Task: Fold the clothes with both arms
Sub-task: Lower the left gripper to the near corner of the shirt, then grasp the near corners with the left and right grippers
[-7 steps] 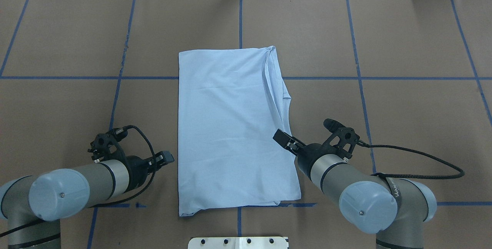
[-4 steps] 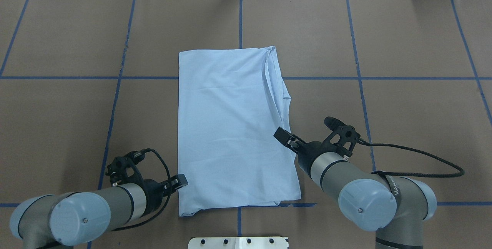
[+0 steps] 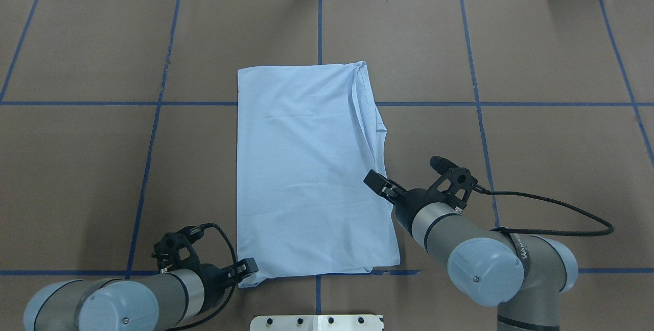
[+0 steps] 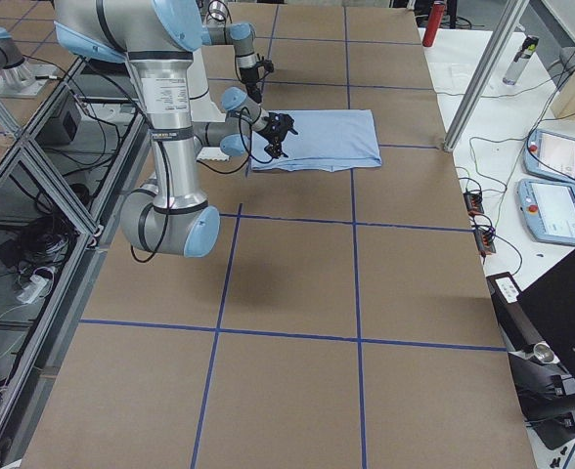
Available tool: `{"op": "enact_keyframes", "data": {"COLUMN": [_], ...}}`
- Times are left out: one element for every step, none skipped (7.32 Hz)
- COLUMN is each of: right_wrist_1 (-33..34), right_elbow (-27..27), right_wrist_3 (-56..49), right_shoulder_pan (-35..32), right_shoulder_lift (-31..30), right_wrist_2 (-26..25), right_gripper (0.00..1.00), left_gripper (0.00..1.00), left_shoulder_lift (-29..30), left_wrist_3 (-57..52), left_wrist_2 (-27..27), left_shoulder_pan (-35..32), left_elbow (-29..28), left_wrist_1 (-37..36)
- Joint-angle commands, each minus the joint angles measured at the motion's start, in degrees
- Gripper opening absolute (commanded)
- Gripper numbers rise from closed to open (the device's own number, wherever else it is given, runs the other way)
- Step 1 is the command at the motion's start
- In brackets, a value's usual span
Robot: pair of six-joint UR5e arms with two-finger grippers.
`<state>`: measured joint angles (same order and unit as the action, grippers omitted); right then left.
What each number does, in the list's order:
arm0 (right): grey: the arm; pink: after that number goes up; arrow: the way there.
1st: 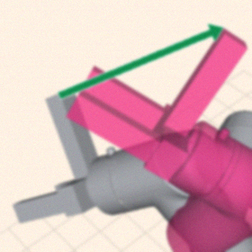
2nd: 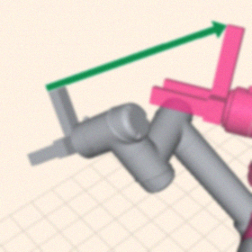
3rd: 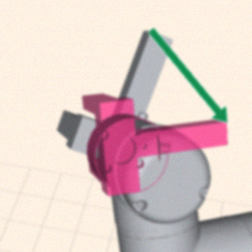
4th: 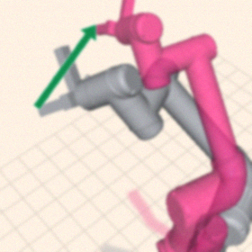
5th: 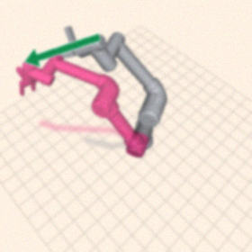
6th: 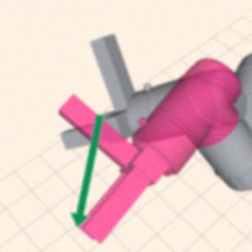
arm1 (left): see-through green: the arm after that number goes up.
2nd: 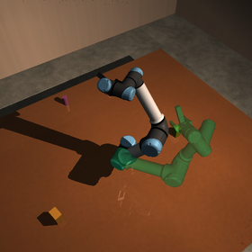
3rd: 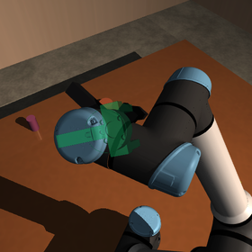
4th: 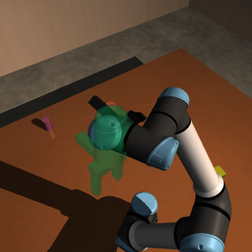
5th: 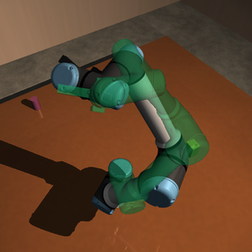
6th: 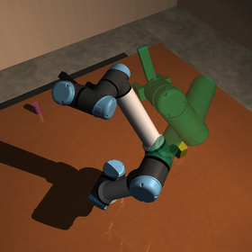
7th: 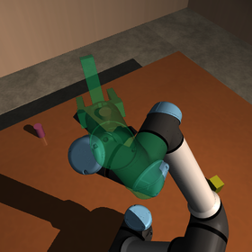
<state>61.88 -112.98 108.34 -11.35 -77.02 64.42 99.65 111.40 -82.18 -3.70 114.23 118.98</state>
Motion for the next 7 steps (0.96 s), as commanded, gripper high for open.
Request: {"op": "enact_keyframes", "data": {"right_wrist_1": [-0.1,-0.3,-0.3,-0.4,-0.4,-0.4,-0.4], "right_elbow": [0.2,0.2,0.2,0.2,0.2,0.2,0.2], "right_wrist_3": [0.1,0.1,0.1,0.1,0.1,0.1,0.1], "right_shoulder_pan": [0.0,0.1,0.1,0.1,0.1,0.1,0.1], "right_shoulder_lift": [0.0,0.0,0.0,0.0,0.0,0.0,0.0], "right_wrist_2": [0.0,0.0,0.0,0.0,0.0,0.0,0.0], "right_gripper": [0.99,0.99,0.99,0.99,0.99,0.99,0.99], "left_gripper": [0.66,0.66,0.65,0.62,0.61,0.61,0.61], "left_shoulder_lift": [0.4,0.7,1.0,1.2,1.3,1.3,1.4], "left_wrist_3": [0.0,0.0,0.0,0.0,0.0,0.0,0.0], "left_wrist_2": [0.0,0.0,0.0,0.0,0.0,0.0,0.0], "left_shoulder_pan": [1.2,1.2,1.2,1.2,1.2,1.3,1.3], "left_elbow": [-0.5,-0.6,-0.8,-0.8,-1.2,-1.6,-1.6], "left_wrist_1": [-0.1,-0.1,-0.1,-0.1,-0.2,-0.1,-0.1]}}
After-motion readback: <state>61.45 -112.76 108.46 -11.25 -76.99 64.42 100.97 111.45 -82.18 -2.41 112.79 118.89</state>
